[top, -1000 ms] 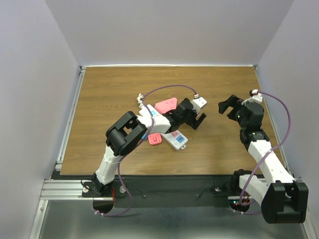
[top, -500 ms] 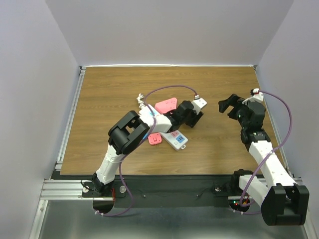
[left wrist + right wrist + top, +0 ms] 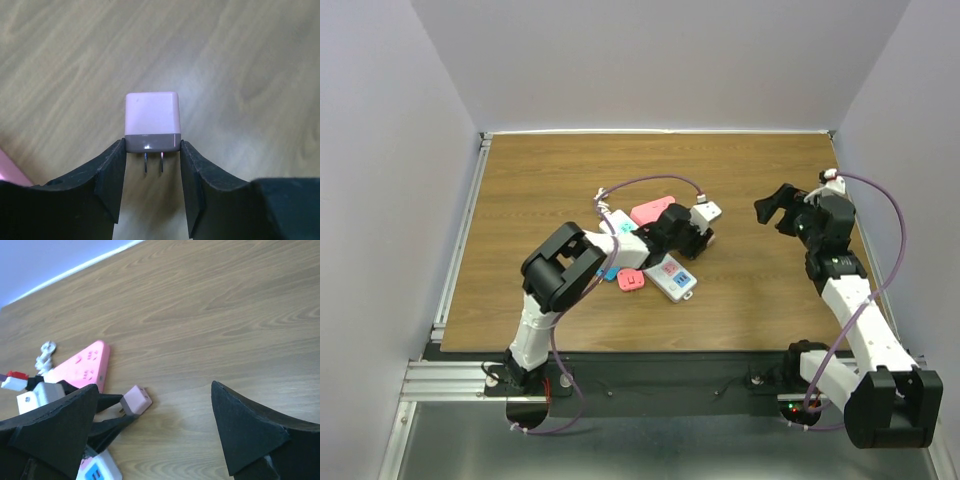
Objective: Insert the plug
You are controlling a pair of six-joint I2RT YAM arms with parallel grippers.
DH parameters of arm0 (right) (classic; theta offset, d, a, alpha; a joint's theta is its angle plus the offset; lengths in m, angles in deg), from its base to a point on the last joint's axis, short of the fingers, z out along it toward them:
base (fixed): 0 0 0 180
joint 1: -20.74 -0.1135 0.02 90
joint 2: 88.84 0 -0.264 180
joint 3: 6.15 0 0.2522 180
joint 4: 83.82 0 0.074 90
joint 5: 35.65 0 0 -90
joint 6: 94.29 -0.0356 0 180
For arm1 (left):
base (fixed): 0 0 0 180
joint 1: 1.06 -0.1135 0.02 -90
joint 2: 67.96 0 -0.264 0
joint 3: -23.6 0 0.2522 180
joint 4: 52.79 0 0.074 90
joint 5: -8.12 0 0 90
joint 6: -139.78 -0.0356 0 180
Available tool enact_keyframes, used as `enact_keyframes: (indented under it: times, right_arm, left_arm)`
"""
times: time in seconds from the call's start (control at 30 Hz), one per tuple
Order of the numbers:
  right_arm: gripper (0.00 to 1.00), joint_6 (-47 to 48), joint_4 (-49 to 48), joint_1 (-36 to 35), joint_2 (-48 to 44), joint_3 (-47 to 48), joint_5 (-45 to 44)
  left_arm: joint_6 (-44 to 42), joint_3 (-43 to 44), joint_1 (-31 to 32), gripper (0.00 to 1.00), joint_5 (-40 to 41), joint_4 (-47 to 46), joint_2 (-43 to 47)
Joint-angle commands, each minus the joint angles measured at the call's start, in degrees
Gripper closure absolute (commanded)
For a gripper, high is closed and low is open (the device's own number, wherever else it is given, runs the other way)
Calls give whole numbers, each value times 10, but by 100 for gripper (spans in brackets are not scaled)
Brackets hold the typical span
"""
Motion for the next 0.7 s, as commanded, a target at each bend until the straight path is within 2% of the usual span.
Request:
enact_keyframes:
  times: [0.0, 0.07, 0.17, 0.37, 0.57, 0.67]
  right_arm:
    - [3, 8, 26, -2, 29, 34, 112]
    - [8, 2, 26, -2, 44, 36, 183]
    - [11, -11, 27, -2, 57, 34, 236]
    - [17, -40, 29, -2, 79, 40, 363]
    - [20, -50, 30, -2, 105, 39, 420]
    - [21, -51, 32, -27, 117, 42, 435]
  left_arm:
    - [-10, -88, -9, 100, -96, -69, 127]
    - [-6, -138, -9, 100, -123, -94, 160]
    - [3, -188, -9, 100, -151, -134, 214]
    - [17, -228, -5, 100, -194, -166, 272]
    - [13, -247, 7, 100, -172, -180, 284]
    - [11, -249, 9, 100, -164, -183, 287]
